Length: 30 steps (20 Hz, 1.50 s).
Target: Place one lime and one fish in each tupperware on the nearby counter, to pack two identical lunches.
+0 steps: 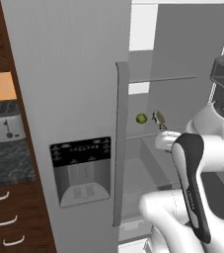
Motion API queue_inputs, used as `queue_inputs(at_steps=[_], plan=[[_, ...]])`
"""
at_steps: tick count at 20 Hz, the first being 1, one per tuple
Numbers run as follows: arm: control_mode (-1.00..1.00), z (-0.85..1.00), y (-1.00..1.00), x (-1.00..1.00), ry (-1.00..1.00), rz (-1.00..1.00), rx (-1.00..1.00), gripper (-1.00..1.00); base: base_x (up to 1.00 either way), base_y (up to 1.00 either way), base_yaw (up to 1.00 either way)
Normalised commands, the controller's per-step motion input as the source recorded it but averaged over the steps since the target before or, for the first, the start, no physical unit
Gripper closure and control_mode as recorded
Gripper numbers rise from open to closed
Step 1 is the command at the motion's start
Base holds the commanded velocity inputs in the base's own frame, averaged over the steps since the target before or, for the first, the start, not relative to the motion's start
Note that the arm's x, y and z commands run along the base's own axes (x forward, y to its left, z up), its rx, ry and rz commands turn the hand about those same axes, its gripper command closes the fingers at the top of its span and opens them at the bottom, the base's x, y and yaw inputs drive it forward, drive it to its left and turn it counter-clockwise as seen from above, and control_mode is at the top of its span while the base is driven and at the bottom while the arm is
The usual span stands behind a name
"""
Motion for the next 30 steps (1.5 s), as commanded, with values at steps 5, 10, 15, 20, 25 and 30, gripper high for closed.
queue_inputs(at_steps=[5,10,15,20,25,30], plan=[[1.00,0.00,0.00,0.00,0.00,0.00,0.00,1.00,-0.81,0.57,0.00],[1.00,0.00,0.00,0.00,0.00,0.00,0.00,1.00,-0.38,1.00,0.00],[1.00,0.00,0.00,0.00,0.00,0.00,0.00,1.00,-0.15,1.00,0.04],[1.00,0.00,0.00,0.00,0.00,0.00,0.00,1.00,-0.15,1.00,0.02],[1.00,0.00,0.00,0.00,0.00,0.00,0.00,1.00,-0.11,1.00,0.04],[1.00,0.00,0.00,0.00,0.00,0.00,0.00,1.00,-0.07,1.00,0.05]])
